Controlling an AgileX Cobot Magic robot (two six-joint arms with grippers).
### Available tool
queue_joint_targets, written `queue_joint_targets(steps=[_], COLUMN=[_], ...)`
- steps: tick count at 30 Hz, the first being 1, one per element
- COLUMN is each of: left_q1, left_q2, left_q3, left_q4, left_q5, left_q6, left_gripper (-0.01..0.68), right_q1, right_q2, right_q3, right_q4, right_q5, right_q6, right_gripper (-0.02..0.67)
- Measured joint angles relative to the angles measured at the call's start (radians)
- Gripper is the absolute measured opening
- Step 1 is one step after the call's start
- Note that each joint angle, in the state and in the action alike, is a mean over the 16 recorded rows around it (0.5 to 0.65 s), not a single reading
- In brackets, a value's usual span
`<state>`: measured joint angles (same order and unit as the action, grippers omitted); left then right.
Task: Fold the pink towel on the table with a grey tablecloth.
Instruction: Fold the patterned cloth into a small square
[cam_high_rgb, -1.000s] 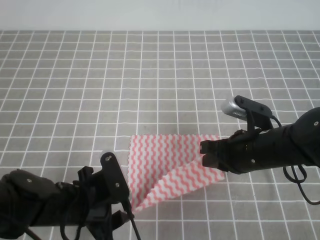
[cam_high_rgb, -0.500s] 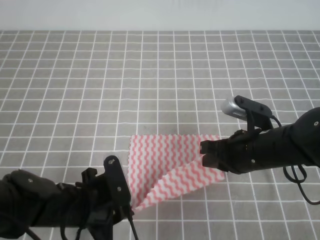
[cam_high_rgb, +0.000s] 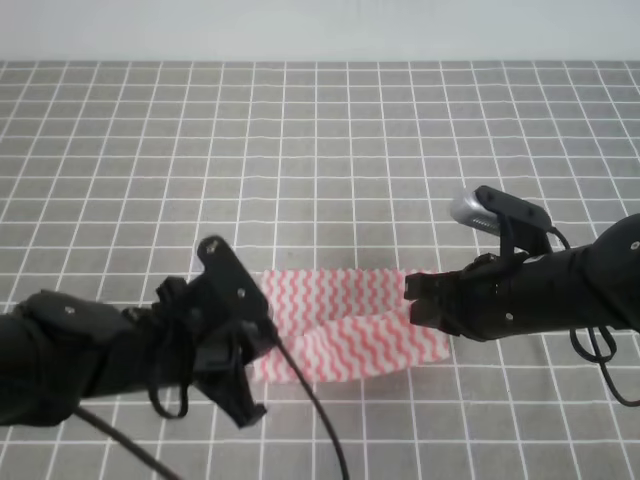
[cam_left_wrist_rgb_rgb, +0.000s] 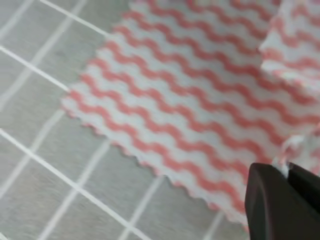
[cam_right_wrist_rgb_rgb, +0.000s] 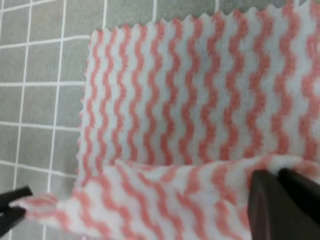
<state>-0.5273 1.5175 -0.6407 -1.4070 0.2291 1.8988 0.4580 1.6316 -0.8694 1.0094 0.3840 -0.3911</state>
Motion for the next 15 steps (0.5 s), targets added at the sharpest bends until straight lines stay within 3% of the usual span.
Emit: queue_joint_targets(steps=[15], left_q1=[0.0], left_q2=[0.028], left_q3=[-0.055], left_q4=[-0.039], left_q5=[-0.091], left_q6=[-0.017], left_gripper=[-0.002], right_q1=[-0.011], right_q2=[0.0], right_q3=[0.0], right_q4=[0.019], right_q5=[-0.056], right_q6=[0.002], right_gripper=[-0.015])
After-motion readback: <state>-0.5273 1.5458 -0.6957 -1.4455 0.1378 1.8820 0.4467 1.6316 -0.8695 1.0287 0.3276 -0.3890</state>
